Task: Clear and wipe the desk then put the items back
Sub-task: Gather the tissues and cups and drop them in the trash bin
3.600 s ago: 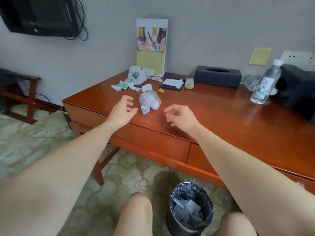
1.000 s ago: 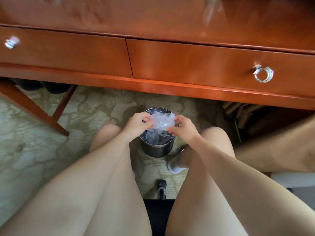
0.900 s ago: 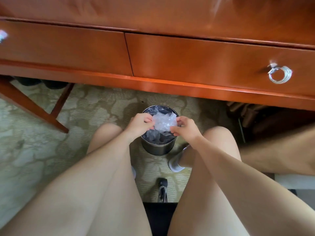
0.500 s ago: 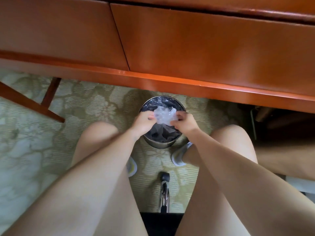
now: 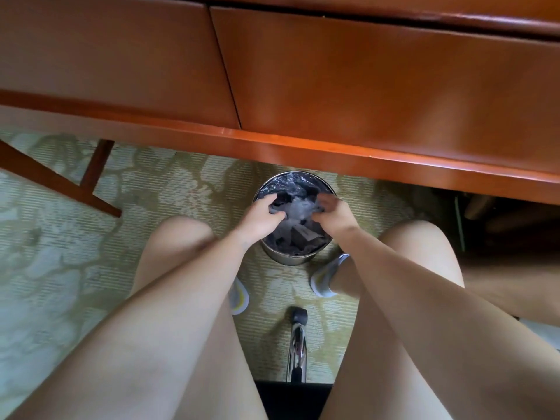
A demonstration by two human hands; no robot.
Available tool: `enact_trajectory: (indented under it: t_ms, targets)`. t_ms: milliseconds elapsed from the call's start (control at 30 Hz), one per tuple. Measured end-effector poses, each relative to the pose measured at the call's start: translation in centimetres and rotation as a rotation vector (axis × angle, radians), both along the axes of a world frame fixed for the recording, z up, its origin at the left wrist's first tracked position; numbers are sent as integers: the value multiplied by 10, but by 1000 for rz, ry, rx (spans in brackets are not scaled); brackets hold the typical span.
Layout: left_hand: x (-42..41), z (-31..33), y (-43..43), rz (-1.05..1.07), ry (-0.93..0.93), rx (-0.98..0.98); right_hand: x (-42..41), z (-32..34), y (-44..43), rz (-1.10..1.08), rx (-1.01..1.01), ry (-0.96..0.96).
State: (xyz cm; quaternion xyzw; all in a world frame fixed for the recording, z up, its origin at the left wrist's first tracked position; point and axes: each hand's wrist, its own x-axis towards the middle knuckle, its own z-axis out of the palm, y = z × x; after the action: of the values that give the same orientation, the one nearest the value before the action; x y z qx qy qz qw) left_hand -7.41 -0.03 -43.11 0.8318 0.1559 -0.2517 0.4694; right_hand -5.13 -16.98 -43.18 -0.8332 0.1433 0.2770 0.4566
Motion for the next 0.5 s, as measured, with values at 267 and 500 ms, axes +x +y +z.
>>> enact_trajectory:
  t_ms: [267,500]
  targets:
    - [-19,37,17,-67,-96,15,-19,23,9,134,-11,-75]
    - [-52,97,41,-107,-177,21,-48,94,35,347,11,-201]
